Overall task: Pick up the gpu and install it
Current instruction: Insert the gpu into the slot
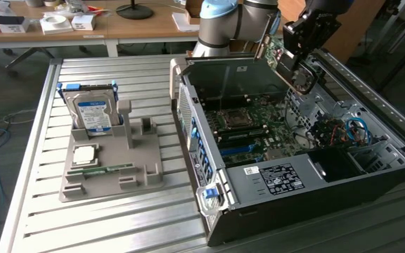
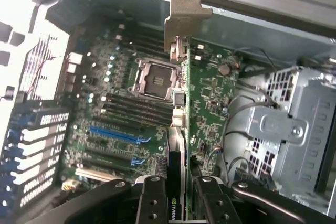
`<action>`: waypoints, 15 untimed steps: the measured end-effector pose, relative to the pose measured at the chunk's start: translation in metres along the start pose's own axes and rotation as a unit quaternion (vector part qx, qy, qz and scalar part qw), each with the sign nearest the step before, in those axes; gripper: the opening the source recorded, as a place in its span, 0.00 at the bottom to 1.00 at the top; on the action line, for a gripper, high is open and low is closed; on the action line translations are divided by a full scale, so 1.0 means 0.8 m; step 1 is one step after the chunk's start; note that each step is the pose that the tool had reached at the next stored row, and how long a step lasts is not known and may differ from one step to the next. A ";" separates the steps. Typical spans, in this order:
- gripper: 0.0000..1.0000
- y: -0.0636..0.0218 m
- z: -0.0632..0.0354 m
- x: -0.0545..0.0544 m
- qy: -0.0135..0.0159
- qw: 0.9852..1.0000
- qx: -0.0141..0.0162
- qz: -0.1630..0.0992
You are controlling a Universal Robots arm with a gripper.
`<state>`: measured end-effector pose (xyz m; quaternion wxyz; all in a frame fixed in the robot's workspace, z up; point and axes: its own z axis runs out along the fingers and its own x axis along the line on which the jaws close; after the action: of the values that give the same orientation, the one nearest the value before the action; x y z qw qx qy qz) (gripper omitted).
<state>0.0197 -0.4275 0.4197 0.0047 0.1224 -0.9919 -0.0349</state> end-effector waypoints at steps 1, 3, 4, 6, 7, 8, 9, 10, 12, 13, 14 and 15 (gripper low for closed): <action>0.26 0.000 0.000 0.000 0.001 1.000 0.000 -0.009; 0.26 0.000 0.001 0.000 0.002 1.000 0.000 -0.027; 0.26 0.000 0.001 0.000 0.003 0.999 0.000 -0.036; 0.26 0.000 0.001 0.000 0.004 0.999 0.000 -0.054; 0.26 0.000 0.001 0.000 0.004 0.998 0.000 -0.063; 0.26 0.000 0.002 0.000 0.005 0.997 0.000 -0.073; 0.26 0.000 0.002 0.000 0.006 0.997 0.000 -0.081; 0.26 0.000 0.002 0.000 0.006 0.996 0.000 -0.090; 0.26 0.000 0.003 0.000 0.008 0.994 0.000 -0.108; 0.26 0.000 0.003 0.000 0.008 0.993 0.000 -0.117; 0.26 0.000 0.003 0.000 0.009 0.992 0.000 -0.127; 0.26 0.000 0.003 0.000 0.010 0.991 0.000 -0.136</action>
<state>0.0197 -0.4275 0.4171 0.0094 0.2562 -0.9660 -0.0339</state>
